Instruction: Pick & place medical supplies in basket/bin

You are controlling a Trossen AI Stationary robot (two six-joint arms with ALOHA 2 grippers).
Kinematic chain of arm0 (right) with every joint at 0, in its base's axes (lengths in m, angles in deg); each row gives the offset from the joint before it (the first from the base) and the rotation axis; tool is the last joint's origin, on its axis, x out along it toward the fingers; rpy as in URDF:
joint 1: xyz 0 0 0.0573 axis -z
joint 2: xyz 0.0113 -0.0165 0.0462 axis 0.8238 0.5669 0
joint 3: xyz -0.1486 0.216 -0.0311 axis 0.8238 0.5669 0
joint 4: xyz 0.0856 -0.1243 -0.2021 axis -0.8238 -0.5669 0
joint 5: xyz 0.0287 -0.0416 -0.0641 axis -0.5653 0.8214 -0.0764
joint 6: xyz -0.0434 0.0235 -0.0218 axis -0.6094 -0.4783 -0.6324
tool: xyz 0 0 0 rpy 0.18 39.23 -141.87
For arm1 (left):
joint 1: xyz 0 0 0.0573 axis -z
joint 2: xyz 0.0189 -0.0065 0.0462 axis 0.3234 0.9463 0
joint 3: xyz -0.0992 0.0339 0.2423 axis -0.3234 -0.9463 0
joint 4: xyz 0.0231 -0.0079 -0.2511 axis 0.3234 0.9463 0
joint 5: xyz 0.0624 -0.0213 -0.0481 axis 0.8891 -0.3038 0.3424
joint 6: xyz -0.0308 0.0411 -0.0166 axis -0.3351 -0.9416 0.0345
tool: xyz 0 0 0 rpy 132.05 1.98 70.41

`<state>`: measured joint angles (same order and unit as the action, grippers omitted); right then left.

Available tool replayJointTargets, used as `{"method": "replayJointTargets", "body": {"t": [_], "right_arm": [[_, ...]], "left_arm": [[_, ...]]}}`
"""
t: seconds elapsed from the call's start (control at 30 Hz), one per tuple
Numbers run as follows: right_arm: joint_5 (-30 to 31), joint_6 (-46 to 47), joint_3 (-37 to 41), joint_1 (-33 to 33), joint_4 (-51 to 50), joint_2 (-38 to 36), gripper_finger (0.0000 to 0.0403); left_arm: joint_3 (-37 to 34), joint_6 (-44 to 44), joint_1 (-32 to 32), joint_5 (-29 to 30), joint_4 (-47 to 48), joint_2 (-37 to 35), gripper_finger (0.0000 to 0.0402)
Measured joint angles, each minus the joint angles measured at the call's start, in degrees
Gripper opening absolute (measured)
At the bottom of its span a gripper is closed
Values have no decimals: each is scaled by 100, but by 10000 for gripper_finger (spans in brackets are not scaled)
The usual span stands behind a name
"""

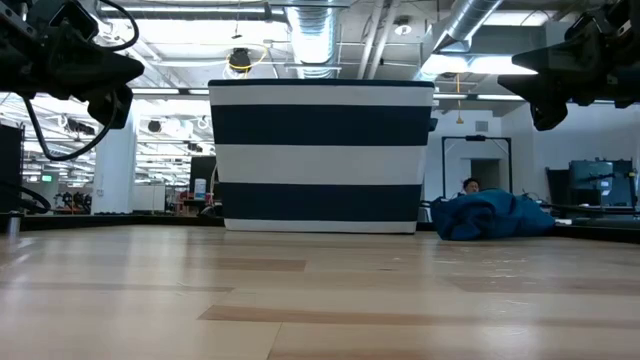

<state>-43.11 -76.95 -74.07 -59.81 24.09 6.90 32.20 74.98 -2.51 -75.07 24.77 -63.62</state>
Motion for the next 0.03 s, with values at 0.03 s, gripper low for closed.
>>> {"method": "replayJointTargets", "body": {"t": [0.03], "right_arm": [[0, -2, -1, 0, 2, 0, 174]], "left_arm": [[1, 8, 0, 0, 0, 0, 0]]}}
